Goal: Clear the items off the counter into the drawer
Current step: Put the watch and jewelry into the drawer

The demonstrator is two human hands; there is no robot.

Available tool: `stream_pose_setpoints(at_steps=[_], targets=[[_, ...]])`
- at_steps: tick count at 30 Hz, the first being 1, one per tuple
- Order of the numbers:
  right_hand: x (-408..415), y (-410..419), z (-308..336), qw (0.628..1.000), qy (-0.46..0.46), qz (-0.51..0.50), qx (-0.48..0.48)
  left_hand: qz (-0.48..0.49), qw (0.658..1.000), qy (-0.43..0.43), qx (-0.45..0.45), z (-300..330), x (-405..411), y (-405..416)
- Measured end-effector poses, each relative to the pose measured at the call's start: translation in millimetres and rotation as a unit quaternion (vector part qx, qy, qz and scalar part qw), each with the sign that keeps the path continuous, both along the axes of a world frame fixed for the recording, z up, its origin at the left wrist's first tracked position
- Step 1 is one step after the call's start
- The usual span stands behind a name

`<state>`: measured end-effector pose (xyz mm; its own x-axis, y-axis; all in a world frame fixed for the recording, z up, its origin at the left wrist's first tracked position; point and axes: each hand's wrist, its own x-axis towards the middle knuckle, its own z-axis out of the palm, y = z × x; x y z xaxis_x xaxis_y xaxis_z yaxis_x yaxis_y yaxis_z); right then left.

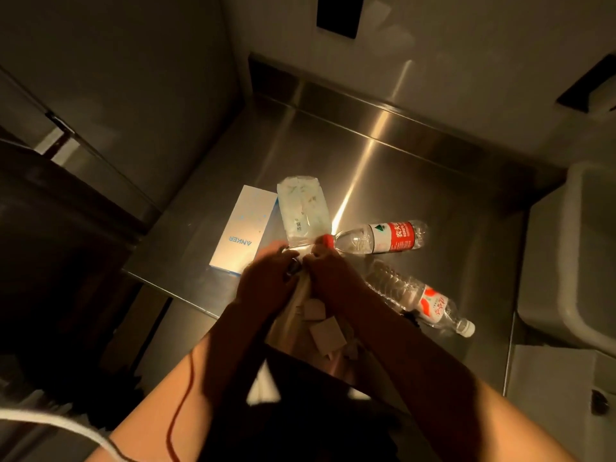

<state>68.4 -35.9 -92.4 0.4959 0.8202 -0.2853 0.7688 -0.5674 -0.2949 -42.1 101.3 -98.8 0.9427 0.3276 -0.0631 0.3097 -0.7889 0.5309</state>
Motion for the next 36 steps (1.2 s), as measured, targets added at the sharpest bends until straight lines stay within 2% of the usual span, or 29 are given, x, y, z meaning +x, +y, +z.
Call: stream_pose_setpoints(at_steps=[7, 13, 19, 21, 25, 27, 31, 36], targets=[[0, 10, -3, 0.999, -0.017, 0.001, 0.027, -0.004, 0.998, 0.057, 0.039, -1, 4, -3], [-1, 12, -4, 1.0, 0.0, -0.007, 0.026, 0.011, 0.998, 0.055, 0.023, 0, -1, -5], [1, 5, 12, 0.999, 0.017, -0.013, 0.031, 0.039, 0.999, 0.016, 0.0, 7, -5, -6], [-1, 0, 21, 0.998, 0.026, -0.032, 0.047, 0.045, 0.999, 0.003, -0.017, 11, -4, -6], [-4, -20, 41, 0.985, 0.061, -0.101, 0.125, 0.036, 0.998, 0.004, 0.059, 28, 2, -11], [-2, -33, 55, 0.98, 0.065, -0.111, 0.153, 0.048, 0.998, 0.005, 0.041, 42, 5, -19], [4, -60, 90, 0.98, 0.018, -0.143, 0.135, -0.002, 0.998, -0.059, 0.032, 69, 16, -49], [14, -138, 125, 0.961, -0.005, -0.205, 0.186, -0.08, 0.992, -0.092, 0.022, 105, 50, -115]])
